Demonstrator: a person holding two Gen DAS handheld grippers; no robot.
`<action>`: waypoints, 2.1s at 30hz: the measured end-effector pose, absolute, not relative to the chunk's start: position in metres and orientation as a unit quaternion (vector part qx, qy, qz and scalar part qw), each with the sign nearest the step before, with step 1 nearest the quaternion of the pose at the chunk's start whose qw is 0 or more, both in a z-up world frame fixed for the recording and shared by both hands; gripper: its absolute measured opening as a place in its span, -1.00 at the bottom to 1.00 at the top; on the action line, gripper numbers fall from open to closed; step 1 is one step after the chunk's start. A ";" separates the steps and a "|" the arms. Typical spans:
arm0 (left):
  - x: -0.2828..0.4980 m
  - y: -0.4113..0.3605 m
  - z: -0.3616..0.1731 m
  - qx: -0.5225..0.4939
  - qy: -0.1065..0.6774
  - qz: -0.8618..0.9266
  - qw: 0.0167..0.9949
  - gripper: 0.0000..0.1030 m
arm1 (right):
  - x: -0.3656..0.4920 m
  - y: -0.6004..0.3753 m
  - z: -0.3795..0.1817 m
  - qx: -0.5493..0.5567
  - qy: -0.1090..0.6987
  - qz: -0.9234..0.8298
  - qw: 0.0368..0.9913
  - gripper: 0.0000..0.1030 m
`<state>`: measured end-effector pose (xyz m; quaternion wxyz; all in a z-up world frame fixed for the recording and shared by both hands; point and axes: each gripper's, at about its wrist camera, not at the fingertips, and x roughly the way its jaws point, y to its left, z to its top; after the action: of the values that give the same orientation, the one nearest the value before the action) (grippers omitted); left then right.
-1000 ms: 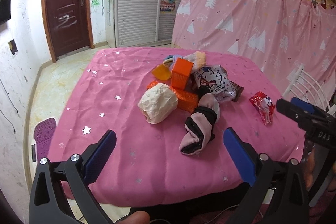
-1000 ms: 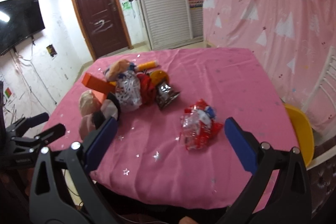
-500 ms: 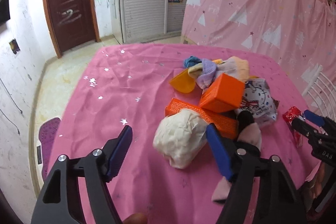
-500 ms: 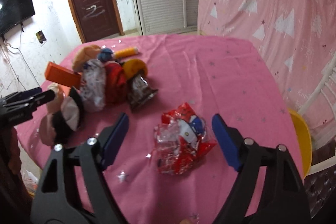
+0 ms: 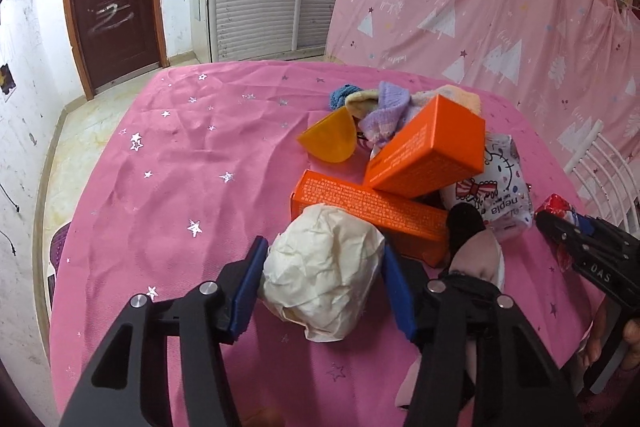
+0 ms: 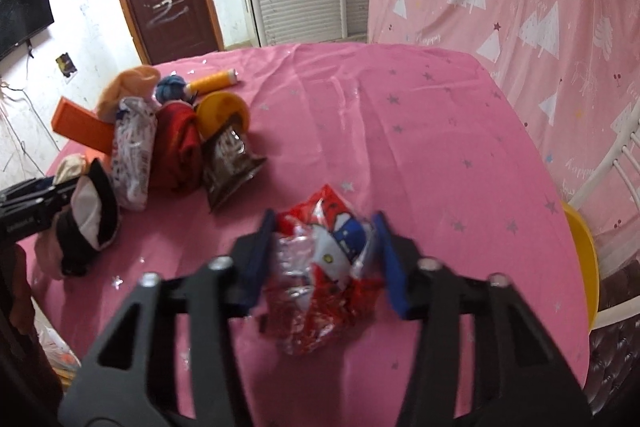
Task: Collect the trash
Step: 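Grasp the red-and-white wrapper with the right tool while the left tool grasps the white paper ball, then carry both items over the yellow bin and open both tools to drop them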
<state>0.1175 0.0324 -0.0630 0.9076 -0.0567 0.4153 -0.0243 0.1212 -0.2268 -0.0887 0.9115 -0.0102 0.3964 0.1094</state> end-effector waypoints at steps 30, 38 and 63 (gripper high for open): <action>0.127 -0.155 0.057 -0.040 0.342 -0.170 0.923 -0.03 | 0.124 -0.407 -0.050 0.093 0.313 -0.022 0.945 -0.27; 0.191 -0.309 0.023 -0.044 0.419 -0.248 0.872 -0.03 | 0.134 -0.485 -0.083 0.176 0.340 -0.047 0.923 -0.27; 0.257 -0.393 -0.037 -0.027 0.526 -0.193 0.828 0.34 | 0.156 -0.523 -0.139 0.223 0.421 -0.043 0.878 0.21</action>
<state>0.2574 -0.3929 -0.0368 0.8275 -0.0274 0.5265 -0.1930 0.1561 -0.5233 -0.1387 0.8780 0.2233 0.4212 -0.0427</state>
